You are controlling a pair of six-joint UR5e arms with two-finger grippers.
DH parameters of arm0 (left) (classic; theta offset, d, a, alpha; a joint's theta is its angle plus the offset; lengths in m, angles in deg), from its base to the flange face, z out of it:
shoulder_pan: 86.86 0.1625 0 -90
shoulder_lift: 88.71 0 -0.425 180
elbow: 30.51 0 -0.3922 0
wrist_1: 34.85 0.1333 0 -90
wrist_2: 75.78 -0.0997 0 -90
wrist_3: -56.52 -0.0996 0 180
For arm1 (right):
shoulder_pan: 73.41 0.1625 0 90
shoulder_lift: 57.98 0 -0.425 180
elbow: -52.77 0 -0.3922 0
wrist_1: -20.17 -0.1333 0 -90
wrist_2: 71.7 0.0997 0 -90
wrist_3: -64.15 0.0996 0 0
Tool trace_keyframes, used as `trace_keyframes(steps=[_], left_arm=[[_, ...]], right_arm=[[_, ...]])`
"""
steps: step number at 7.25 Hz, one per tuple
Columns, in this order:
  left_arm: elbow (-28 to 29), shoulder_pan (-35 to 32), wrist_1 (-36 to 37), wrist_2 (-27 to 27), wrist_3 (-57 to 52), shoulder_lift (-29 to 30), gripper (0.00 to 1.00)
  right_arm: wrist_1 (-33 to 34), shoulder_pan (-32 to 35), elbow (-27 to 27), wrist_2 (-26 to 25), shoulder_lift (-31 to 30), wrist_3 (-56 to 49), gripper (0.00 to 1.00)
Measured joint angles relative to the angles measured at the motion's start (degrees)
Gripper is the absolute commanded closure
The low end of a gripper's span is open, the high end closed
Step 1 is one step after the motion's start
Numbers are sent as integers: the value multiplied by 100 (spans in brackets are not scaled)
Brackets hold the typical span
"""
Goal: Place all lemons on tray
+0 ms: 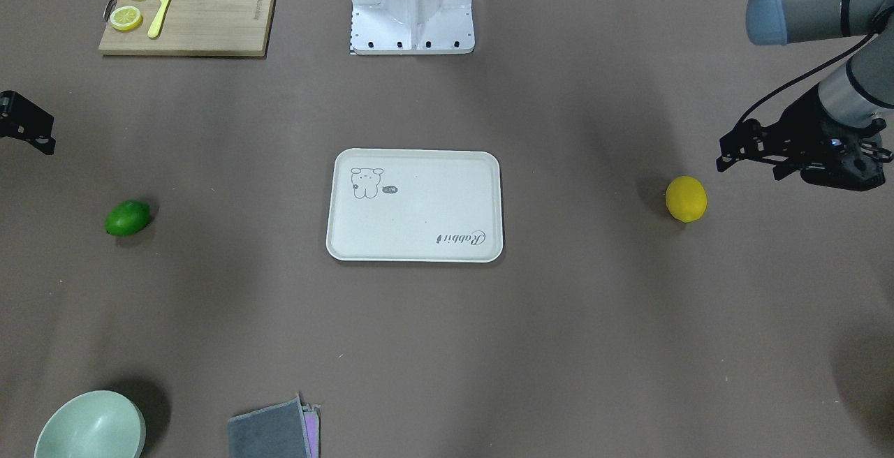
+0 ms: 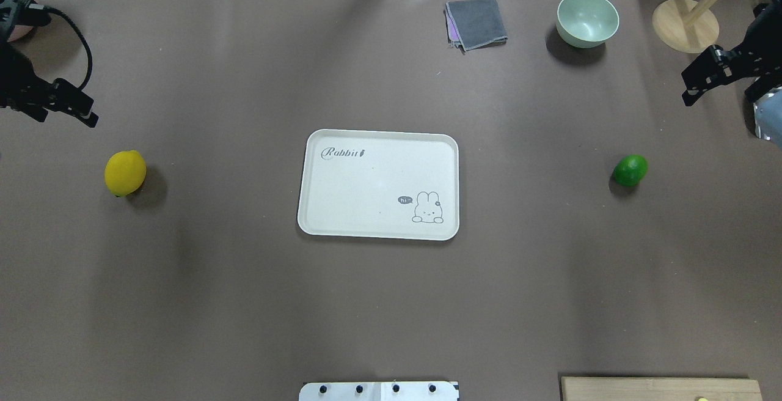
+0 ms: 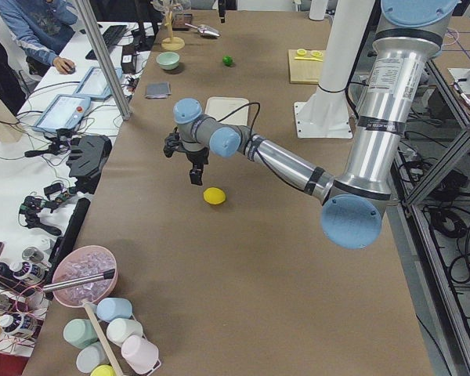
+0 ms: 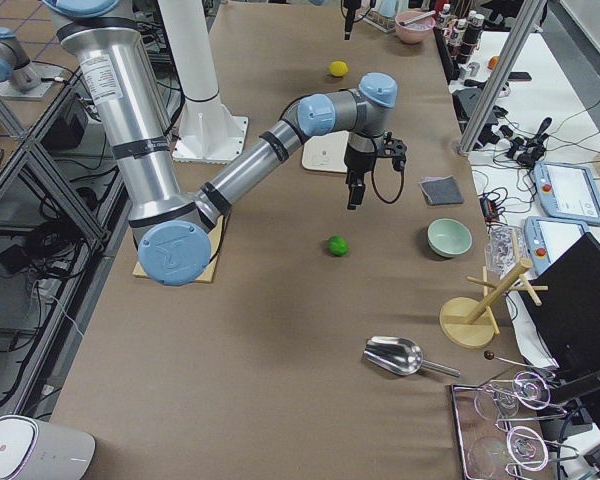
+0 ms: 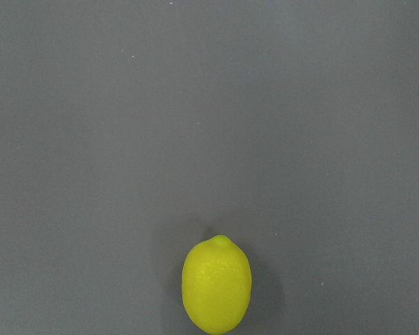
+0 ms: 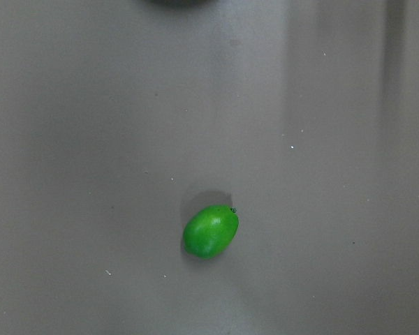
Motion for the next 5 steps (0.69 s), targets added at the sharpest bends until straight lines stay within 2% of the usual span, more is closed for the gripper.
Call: trace_keyframes(steps=[3,5], left_arm=[[1010,250,-1123,-128,246,53,2],[1179,533,-1369,-340,583,125,2]], right_arm=[[-416,-176,193,-173,-188,167,0],[-1025,-369,543,-320,-237,517,0]])
